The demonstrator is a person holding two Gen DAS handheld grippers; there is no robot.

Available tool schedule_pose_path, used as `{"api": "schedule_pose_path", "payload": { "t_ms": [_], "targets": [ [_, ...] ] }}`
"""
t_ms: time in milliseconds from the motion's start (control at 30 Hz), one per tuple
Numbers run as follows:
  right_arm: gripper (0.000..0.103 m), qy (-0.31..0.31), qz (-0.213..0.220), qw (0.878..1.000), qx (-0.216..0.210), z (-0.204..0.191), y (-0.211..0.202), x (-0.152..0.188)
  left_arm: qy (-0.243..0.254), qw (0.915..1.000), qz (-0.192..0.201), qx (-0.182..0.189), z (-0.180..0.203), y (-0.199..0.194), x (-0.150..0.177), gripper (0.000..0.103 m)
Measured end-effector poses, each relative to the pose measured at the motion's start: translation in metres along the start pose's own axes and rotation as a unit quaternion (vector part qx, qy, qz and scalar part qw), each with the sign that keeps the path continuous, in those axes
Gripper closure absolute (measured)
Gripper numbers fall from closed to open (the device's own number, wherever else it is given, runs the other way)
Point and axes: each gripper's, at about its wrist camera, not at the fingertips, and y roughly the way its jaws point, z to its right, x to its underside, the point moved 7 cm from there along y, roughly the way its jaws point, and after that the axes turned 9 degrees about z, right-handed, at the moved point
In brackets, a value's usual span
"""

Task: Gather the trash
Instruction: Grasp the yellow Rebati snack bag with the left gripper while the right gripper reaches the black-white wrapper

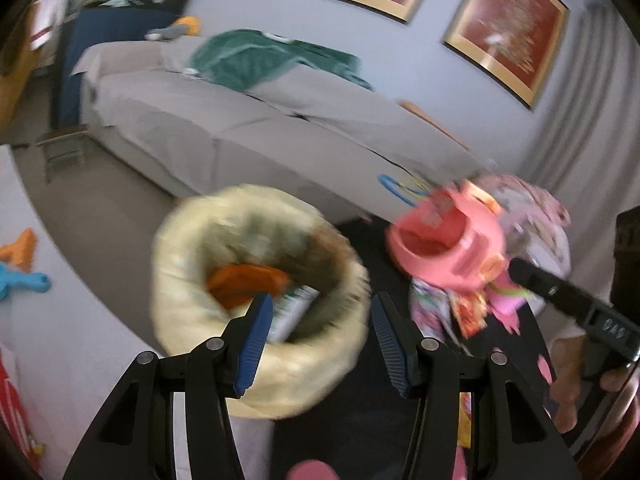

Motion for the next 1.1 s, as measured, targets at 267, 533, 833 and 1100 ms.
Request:
{"api": "schedule_pose_path", "payload": {
  "t_ms": [267,533,833,1100],
  "targets": [
    [0.053,0.037,0.031,0.995,0.091,0.071,-0.095,0.035,0.037,0.9932,-0.076,0.079,0.084,0.026,0.054,0.050],
    [0.053,0.143,0.017,0.981,0.129,0.144,-0.138,0.097,0.073,0.9802,-0.153,0.102,0.133,0.043,0.112,0.050],
    [0.053,0.131,0.009,0.980,0.152,0.152,-0.155,0.129,0.110,0.9729,-0.189,0.075,0.151,0.063,0.144,0.050],
    [0.053,0.124,0.002,0.981,0.150,0.153,-0.154,0.140,0.146,0.9693,-0.195,0.035,0.158,0.069,0.157,0.074]
  ]
}}
